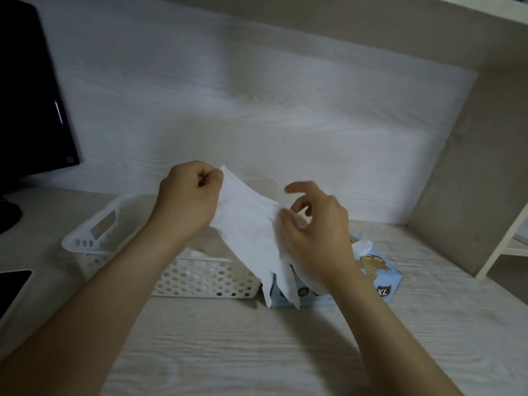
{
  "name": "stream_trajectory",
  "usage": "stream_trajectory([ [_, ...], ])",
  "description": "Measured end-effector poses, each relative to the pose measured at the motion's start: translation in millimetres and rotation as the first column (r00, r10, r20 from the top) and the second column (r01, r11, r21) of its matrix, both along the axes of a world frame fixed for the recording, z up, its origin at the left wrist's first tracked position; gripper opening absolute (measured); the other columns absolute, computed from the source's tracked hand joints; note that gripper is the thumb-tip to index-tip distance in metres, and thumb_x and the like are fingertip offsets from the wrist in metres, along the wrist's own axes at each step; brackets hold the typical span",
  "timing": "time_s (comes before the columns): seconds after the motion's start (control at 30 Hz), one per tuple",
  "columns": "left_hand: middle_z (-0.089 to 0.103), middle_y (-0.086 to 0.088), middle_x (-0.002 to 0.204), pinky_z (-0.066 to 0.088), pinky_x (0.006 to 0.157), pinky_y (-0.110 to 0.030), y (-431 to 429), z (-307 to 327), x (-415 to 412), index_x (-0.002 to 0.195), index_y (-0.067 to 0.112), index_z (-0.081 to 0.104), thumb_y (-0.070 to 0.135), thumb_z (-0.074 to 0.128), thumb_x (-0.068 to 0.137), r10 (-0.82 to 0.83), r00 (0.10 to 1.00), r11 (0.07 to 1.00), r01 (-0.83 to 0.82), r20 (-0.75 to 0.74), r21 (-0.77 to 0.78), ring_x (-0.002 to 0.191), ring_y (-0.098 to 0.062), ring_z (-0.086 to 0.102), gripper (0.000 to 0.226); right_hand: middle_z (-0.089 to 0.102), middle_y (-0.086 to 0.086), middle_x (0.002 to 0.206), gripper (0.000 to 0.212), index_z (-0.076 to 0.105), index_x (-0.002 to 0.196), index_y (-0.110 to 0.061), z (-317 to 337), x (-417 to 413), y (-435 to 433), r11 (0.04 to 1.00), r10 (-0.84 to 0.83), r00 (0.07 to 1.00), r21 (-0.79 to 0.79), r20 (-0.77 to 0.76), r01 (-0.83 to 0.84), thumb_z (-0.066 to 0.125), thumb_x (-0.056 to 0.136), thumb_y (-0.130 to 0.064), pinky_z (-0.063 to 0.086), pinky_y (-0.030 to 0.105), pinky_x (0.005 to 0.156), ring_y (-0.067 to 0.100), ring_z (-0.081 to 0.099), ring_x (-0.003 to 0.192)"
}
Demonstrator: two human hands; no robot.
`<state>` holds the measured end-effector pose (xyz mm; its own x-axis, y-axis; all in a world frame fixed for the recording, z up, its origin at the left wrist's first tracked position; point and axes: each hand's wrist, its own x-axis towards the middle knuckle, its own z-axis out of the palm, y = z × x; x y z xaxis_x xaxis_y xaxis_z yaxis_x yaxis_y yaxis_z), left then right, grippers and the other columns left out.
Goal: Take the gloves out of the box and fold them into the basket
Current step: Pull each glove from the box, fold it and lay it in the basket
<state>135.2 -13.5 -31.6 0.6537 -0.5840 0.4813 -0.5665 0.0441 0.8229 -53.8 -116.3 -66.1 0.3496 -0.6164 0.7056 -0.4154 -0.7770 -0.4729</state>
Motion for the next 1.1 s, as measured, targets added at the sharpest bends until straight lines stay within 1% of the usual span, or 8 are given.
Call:
stream_trajectory([
  [0.17, 0.073, -0.018, 0.101, 0.056, 0.09, -0.049, 5.5, -2.0, 28.2, 0.096, 0.002, 0.072, 0.026, 0.055, 0.104, 0.021, 0.998, 0.998, -0.017, -0.063, 0.065, 0.1, -0.037, 0.068, 0.03, 0.064, -0.01, 0.086, 0.021, 0.066, 0.099, -0.032, 4.2, 22.1, 4.9, 0.997, -0.025, 0.947, 0.064, -0.319, 0.048, 0.046, 0.102, -0.029, 0.041, 0.044, 0.094, 0.019, 0.058, 0.089],
  [0.33, 0.073, -0.015, 0.094, 0.058, 0.082, -0.049, 7.9, -5.6, 43.1, 0.096, 0.004, 0.072, 0.025, 0.056, 0.105, 0.012, 0.998, 0.99, -0.004, -0.062, 0.137, 0.091, -0.031, 0.069, 0.028, 0.062, 0.001, 0.126, 0.046, 0.05, 0.151, -0.032, 8.9, 28.2, 10.4, 0.989, -0.002, 0.878, 0.13, -0.478, 0.073, 0.039, 0.106, -0.032, 0.031, 0.046, 0.105, 0.028, 0.057, 0.121],
  [0.43, 0.072, -0.002, 0.093, 0.054, 0.081, -0.036, 6.7, -8.2, 46.0, 0.1, 0.011, 0.074, 0.023, 0.058, 0.105, 0.035, 0.999, 0.988, -0.031, -0.025, 0.152, 0.093, -0.026, 0.067, 0.021, 0.054, 0.004, 0.129, 0.051, 0.043, 0.156, -0.036, 13.3, 32.0, 8.1, 0.973, 0.063, 0.859, 0.221, -0.508, 0.06, 0.043, 0.105, -0.032, 0.039, 0.047, 0.109, 0.032, 0.055, 0.119],
  [0.53, 0.07, -0.004, 0.094, 0.047, 0.081, -0.034, 7.9, -9.3, 48.7, 0.1, 0.007, 0.072, 0.02, 0.056, 0.106, 0.1, 0.99, 0.978, -0.115, 0.096, 0.172, 0.096, -0.028, 0.062, 0.022, 0.06, -0.008, 0.09, 0.03, 0.068, 0.129, -0.026, 18.6, 36.5, -2.1, 0.957, 0.135, 0.871, 0.291, -0.472, 0.009, 0.053, 0.104, -0.028, 0.045, 0.025, 0.073, 0.017, 0.055, 0.087],
  [0.63, 0.068, -0.008, 0.095, 0.05, 0.084, -0.041, 9.3, -11.0, 55.2, 0.095, 0.007, 0.067, 0.02, 0.051, 0.108, 0.115, 0.977, 0.961, -0.155, 0.181, 0.227, 0.097, -0.033, 0.06, 0.024, 0.064, -0.006, 0.071, 0.017, 0.076, 0.107, -0.018, 23.5, 44.4, -8.5, 0.978, 0.052, 0.899, 0.203, -0.435, 0.042, 0.061, 0.101, -0.022, 0.045, 0.026, 0.058, 0.012, 0.057, 0.068],
  [0.8, 0.061, -0.013, 0.108, 0.047, 0.079, -0.042, 14.8, -15.4, 68.0, 0.102, 0.013, 0.056, 0.024, 0.045, 0.107, 0.194, 0.947, 0.899, -0.276, 0.255, 0.34, 0.094, -0.036, 0.056, 0.017, 0.069, 0.0, 0.098, 0.009, 0.076, 0.104, -0.025, 31.6, 65.9, -8.6, 0.996, -0.032, 0.92, 0.069, -0.39, 0.064, 0.071, 0.099, -0.031, 0.056, 0.036, 0.074, 0.024, 0.066, 0.09],
  [0.93, 0.056, -0.021, 0.12, 0.043, 0.077, -0.043, 24.2, -12.5, 62.9, 0.123, 0.004, 0.048, 0.007, 0.052, 0.099, 0.247, 0.919, 0.736, -0.383, 0.306, 0.558, 0.107, -0.041, 0.058, 0.024, 0.069, 0.004, 0.112, 0.023, 0.072, 0.119, -0.024, 29.5, 87.4, -6.7, 0.997, 0.028, 0.891, 0.071, -0.453, 0.005, 0.075, 0.098, -0.033, 0.053, 0.035, 0.079, 0.026, 0.067, 0.1],
  [1.1, 0.055, -0.02, 0.128, 0.044, 0.079, -0.042, 27.0, -9.9, 54.9, 0.124, 0.005, 0.047, 0.001, 0.055, 0.093, 0.201, 0.873, 0.629, -0.463, 0.444, 0.625, 0.117, -0.04, 0.054, 0.032, 0.061, 0.005, 0.132, 0.04, 0.063, 0.137, -0.027, 26.4, 94.3, -4.7, 0.999, 0.018, 0.782, -0.014, -0.623, -0.033, 0.072, 0.098, -0.029, 0.047, 0.043, 0.104, 0.03, 0.056, 0.125],
])
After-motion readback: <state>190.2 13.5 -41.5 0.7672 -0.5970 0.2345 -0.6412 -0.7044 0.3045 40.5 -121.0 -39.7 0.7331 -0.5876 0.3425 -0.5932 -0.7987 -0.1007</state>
